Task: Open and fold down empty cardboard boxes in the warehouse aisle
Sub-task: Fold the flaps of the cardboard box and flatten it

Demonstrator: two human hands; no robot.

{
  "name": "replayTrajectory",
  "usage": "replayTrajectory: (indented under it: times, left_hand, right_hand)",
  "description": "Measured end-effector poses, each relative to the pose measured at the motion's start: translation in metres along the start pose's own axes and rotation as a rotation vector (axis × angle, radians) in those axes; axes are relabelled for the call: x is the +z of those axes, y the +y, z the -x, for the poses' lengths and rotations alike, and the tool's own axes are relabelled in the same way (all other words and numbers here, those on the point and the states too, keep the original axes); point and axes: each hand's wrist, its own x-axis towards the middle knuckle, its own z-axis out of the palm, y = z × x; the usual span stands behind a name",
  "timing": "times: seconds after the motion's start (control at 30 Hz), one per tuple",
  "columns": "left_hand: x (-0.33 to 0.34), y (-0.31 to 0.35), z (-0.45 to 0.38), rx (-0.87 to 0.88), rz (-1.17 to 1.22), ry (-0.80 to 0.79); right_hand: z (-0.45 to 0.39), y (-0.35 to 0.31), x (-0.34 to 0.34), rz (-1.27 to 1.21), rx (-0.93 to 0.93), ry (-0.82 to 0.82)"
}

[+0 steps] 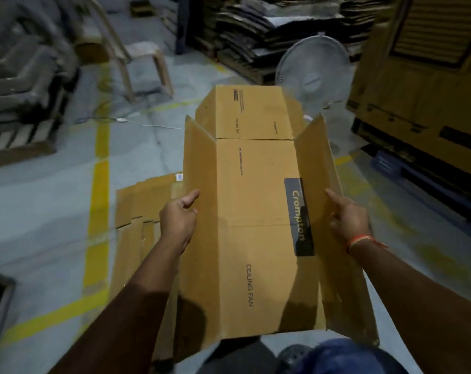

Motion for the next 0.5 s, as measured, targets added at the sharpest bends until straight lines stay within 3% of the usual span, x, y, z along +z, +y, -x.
replayTrajectory:
  times: [0.13, 0.33, 0.5]
  left_hand:
    - [-0.011, -0.054, -0.011, -0.037, -0.137, 0.066]
    - [0.008, -0.129, -0.025, -0.189, -0.586, -0.111]
    - [0.031, -0.135, -0.022, -0.139, -0.573, -0.199]
  right_hand:
    - [-0.024, -0.027, 0.046, 0.073, -0.045, -0.135]
    - [-0.019, -0.036, 0.109, 0.380, -0.005, -0.445]
    - [-0.005, -0.021, 0.137, 0.348, -0.030, -0.640]
